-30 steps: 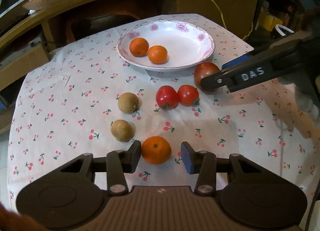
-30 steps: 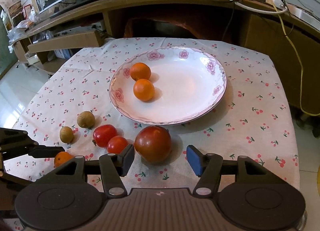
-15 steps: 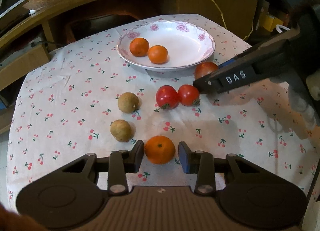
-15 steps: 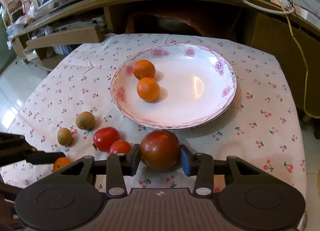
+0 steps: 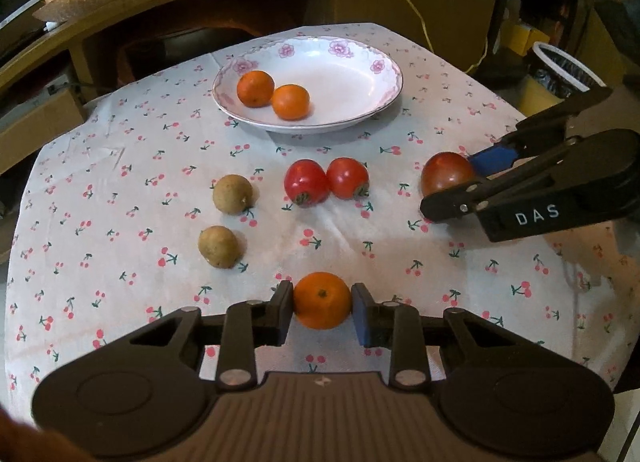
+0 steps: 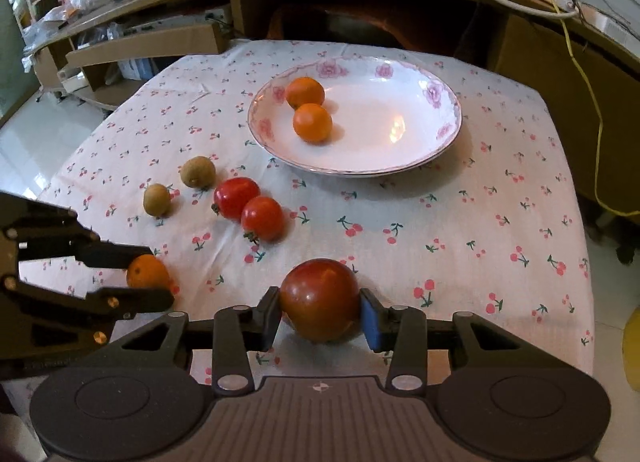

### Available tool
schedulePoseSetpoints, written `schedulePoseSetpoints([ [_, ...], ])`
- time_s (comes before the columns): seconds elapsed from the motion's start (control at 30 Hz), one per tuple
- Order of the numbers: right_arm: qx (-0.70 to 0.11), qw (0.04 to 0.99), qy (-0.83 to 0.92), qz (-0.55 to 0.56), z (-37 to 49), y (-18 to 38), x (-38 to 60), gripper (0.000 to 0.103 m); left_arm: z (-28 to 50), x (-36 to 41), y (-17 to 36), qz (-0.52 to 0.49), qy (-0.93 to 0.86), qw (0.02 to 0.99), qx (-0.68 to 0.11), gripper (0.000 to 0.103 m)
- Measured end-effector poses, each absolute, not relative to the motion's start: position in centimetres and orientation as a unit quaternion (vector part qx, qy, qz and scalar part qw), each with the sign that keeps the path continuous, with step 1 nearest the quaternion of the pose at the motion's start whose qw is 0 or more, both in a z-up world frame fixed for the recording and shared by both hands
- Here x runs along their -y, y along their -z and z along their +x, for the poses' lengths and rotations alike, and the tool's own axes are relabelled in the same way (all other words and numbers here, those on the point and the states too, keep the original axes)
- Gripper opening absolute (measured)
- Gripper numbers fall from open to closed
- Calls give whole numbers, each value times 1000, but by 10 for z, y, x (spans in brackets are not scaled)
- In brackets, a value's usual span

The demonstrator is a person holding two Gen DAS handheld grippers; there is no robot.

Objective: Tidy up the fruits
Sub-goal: 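Carry the orange and dark tomato into the white bowl and open both grippers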

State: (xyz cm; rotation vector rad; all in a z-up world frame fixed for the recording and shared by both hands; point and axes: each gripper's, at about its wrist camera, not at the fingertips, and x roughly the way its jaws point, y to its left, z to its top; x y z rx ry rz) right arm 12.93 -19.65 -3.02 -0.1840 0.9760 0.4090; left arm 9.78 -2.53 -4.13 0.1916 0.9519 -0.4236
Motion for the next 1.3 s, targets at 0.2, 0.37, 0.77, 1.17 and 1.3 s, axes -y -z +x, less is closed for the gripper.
schedulePoseSetpoints([
  [0.2,-465,859,-200,-78,132,28,202,49,99,28,43,98,201,863,-453,41],
  [0.37,-462,860,-206,-73,131,29,209,59,100,27,44,95,201,864,-451,47],
  [0.77,-460,861,-204,-77,138,29,207,56,97,25,45,100,203,866,-446,50],
  [1.17,-475,853,-200,-88,135,28,202,41,99,34,42,105,194,863,-454,37],
  [1.3,-475,854,-191,-89,135,26,204,40,101,38,39,108,196,867,-445,37],
])
